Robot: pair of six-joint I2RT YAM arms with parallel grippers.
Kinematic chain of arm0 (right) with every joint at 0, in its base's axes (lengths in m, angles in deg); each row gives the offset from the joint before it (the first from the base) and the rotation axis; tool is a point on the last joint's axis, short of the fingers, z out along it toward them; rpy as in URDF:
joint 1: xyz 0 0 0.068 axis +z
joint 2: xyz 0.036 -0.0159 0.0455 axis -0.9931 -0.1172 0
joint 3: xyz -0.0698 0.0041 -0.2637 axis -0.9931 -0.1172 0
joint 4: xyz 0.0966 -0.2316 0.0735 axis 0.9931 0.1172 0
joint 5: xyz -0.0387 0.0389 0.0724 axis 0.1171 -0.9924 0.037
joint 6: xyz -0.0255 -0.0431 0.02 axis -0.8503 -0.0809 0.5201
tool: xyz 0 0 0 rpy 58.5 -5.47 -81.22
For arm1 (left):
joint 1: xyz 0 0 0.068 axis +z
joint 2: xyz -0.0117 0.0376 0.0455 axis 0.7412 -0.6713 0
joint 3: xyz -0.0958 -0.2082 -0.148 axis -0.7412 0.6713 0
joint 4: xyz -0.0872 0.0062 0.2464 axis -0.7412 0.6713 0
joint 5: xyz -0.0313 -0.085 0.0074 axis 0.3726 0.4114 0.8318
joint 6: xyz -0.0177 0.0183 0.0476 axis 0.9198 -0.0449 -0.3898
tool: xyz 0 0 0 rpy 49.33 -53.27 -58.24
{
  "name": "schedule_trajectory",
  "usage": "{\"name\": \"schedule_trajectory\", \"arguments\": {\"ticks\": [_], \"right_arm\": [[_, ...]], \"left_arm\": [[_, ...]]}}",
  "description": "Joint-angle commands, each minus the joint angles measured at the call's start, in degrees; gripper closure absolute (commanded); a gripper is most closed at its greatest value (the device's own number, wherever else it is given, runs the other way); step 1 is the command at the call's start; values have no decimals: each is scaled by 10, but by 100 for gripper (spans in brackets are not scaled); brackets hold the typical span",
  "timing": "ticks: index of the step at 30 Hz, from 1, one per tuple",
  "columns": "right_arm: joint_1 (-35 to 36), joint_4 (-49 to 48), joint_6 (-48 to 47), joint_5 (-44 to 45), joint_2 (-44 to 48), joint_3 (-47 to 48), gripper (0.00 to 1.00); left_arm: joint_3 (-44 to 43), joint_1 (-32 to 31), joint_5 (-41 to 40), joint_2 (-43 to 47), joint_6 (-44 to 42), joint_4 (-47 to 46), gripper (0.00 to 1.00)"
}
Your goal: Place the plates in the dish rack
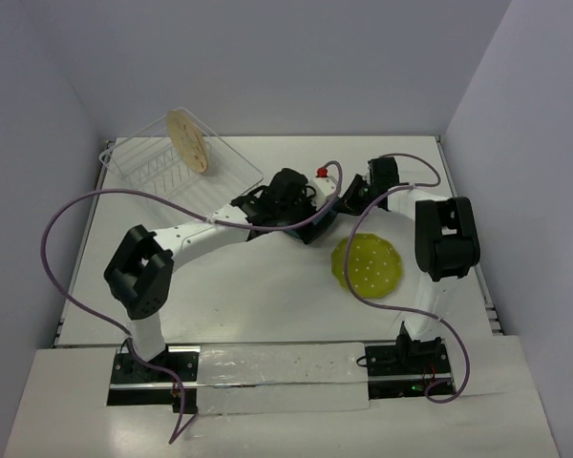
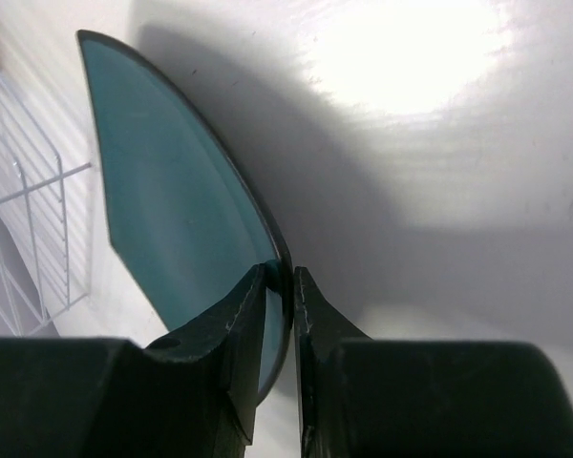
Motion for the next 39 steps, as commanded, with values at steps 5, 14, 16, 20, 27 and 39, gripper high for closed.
{"name": "schedule_trajectory", "arguments": {"ticks": [5,14,16,20,27,39], "right_arm": [[1,143,3,35,75,18,100],[4,205,29,40,110,17,100],[3,206,31,29,116,18,100],[4,221,27,13,123,26,100],[9,234,24,-16,147,20,100],[10,246,18,-32,161,16,100]], "left_arm": [[-89,-29,-83,-85,-31,-6,1],[-129,-58,-108,-137,-24,-3,1],[-117,-64,-115,-141,-24,-27,1],[-124,-70,-136,-165,-18,-29,1],[-127,-79,-206,-194,-28,-41,1],[-156,-96,-342,-246,-48,-74,28]]}}
